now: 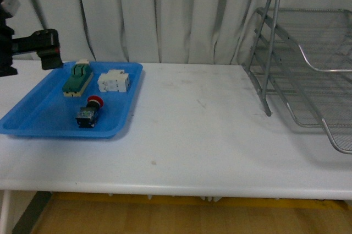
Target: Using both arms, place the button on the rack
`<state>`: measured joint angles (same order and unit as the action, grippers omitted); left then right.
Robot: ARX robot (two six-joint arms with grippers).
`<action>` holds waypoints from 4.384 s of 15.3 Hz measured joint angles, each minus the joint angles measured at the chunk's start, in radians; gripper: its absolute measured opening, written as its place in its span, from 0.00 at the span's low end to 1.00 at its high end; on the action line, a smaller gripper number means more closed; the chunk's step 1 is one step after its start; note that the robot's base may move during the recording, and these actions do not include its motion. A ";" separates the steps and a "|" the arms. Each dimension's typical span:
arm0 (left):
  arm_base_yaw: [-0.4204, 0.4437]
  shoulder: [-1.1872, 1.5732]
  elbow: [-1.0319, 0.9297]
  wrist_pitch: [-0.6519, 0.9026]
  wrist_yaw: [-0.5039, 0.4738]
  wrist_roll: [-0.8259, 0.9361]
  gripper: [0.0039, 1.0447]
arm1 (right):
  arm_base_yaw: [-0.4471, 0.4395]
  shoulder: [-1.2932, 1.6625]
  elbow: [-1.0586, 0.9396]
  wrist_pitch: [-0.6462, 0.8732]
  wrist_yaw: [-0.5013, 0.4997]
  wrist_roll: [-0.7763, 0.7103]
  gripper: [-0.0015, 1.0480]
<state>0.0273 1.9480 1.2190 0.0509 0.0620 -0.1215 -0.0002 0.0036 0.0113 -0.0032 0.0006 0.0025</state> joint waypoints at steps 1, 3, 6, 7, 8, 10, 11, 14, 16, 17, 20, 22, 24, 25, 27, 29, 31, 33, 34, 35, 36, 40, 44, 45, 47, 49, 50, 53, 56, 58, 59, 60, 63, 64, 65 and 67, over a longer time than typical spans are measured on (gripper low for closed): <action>-0.024 0.036 0.050 -0.036 0.029 0.026 0.94 | 0.000 0.000 0.000 0.000 0.000 0.000 0.94; -0.053 0.105 0.120 -0.104 0.069 0.055 0.94 | 0.000 0.000 0.000 0.000 0.000 0.000 0.94; -0.060 0.208 0.197 -0.183 0.015 0.069 0.94 | 0.000 0.000 0.000 0.000 0.000 0.000 0.94; -0.058 0.225 0.217 -0.189 -0.004 0.069 0.94 | 0.000 0.000 0.000 0.000 0.000 0.000 0.94; -0.059 0.240 0.235 -0.193 -0.013 0.069 0.94 | 0.000 0.000 0.000 0.000 0.000 0.000 0.94; -0.064 0.273 0.262 -0.196 -0.032 0.069 0.94 | 0.000 0.000 0.000 0.000 0.000 0.000 0.94; -0.067 0.295 0.271 -0.200 -0.040 0.068 0.94 | 0.000 0.000 0.000 0.000 0.000 0.000 0.94; -0.079 0.337 0.277 -0.198 -0.036 0.067 0.94 | 0.000 0.000 0.000 0.000 0.000 0.000 0.94; -0.084 0.353 0.298 -0.196 -0.039 0.068 0.94 | 0.000 0.000 0.000 0.000 0.000 0.000 0.94; -0.085 0.362 0.310 -0.196 -0.045 0.069 0.94 | 0.000 0.000 0.000 0.000 0.000 0.000 0.94; -0.090 0.401 0.335 -0.195 -0.071 0.076 0.94 | 0.000 0.000 0.000 0.000 0.000 0.000 0.94; -0.091 0.422 0.352 -0.194 -0.092 0.086 0.94 | 0.000 0.000 0.000 0.000 0.000 0.000 0.94; -0.098 0.432 0.362 -0.192 -0.100 0.103 0.94 | 0.000 0.000 0.000 0.000 0.000 0.000 0.94; -0.104 0.438 0.367 -0.192 -0.109 0.109 0.90 | 0.000 0.000 0.000 0.000 0.000 0.000 0.94; -0.110 0.452 0.373 -0.192 -0.123 0.119 0.69 | 0.000 0.000 0.000 0.000 0.000 0.000 0.94; -0.116 0.468 0.393 -0.195 -0.130 0.122 0.43 | 0.000 0.000 0.000 0.000 0.000 0.000 0.94; -0.117 0.470 0.412 -0.204 -0.141 0.122 0.35 | 0.000 0.000 0.000 0.000 0.000 0.000 0.94; -0.117 0.470 0.417 -0.201 -0.141 0.121 0.34 | 0.000 0.000 0.000 0.000 0.000 0.000 0.94; -0.117 0.469 0.417 -0.200 -0.140 0.120 0.34 | 0.000 0.000 0.000 0.000 0.000 0.000 0.94; -0.117 0.454 0.403 -0.195 -0.128 0.118 0.34 | 0.000 0.000 0.000 0.000 0.000 0.000 0.94; -0.117 0.422 0.379 -0.191 -0.115 0.117 0.34 | 0.000 0.000 0.000 0.000 0.000 0.000 0.94; -0.133 0.136 0.261 -0.135 -0.057 0.124 0.34 | 0.000 0.000 0.000 0.000 0.000 0.000 0.94; -0.258 -0.146 0.026 -0.061 -0.008 0.141 0.34 | 0.000 0.000 0.000 0.000 0.000 0.000 0.94; -0.289 -0.221 -0.070 -0.037 -0.007 0.140 0.34 | 0.000 0.000 0.000 0.000 0.000 0.000 0.94; -0.279 -0.368 -0.209 -0.004 -0.055 0.130 0.34 | 0.000 0.000 0.000 0.000 0.000 0.000 0.94; -0.230 -0.438 -0.344 0.037 -0.087 0.120 0.34 | 0.000 0.000 0.000 0.000 0.000 0.000 0.94; -0.205 -0.448 -0.415 0.050 -0.081 0.101 0.34 | 0.000 0.000 0.000 0.000 0.000 0.000 0.94; -0.154 -0.573 -0.589 0.132 -0.078 0.005 0.34 | 0.000 0.000 0.000 0.000 0.000 0.000 0.94; -0.155 -0.588 -0.675 0.144 -0.081 -0.051 0.34 | 0.000 0.000 0.000 0.000 0.000 0.000 0.94; -0.144 -0.595 -0.678 0.161 -0.081 -0.063 0.34 | 0.000 0.000 0.000 0.000 0.000 0.000 0.94; -0.139 -0.598 -0.681 0.163 -0.082 -0.063 0.34 | 0.000 0.000 0.000 0.000 0.000 0.000 0.94; -0.134 -0.599 -0.689 0.162 -0.085 -0.063 0.34 | 0.000 0.000 0.000 0.000 0.000 0.000 0.94; -0.128 -0.605 -0.692 0.161 -0.092 -0.063 0.34 | 0.000 0.000 0.000 0.000 0.000 0.000 0.94; -0.128 -0.606 -0.692 0.167 -0.095 -0.063 0.34 | 0.000 0.000 0.000 0.000 0.000 0.000 0.94; -0.128 -0.606 -0.696 0.171 -0.108 -0.064 0.34 | 0.000 0.000 0.000 0.000 0.000 0.000 0.94; -0.136 -0.605 -0.705 0.182 -0.109 -0.069 0.34 | 0.000 0.000 0.000 0.000 0.000 0.000 0.94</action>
<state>-0.1085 1.3430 0.5140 0.2325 -0.0475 -0.1905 -0.0002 0.0036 0.0113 -0.0036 0.0002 0.0025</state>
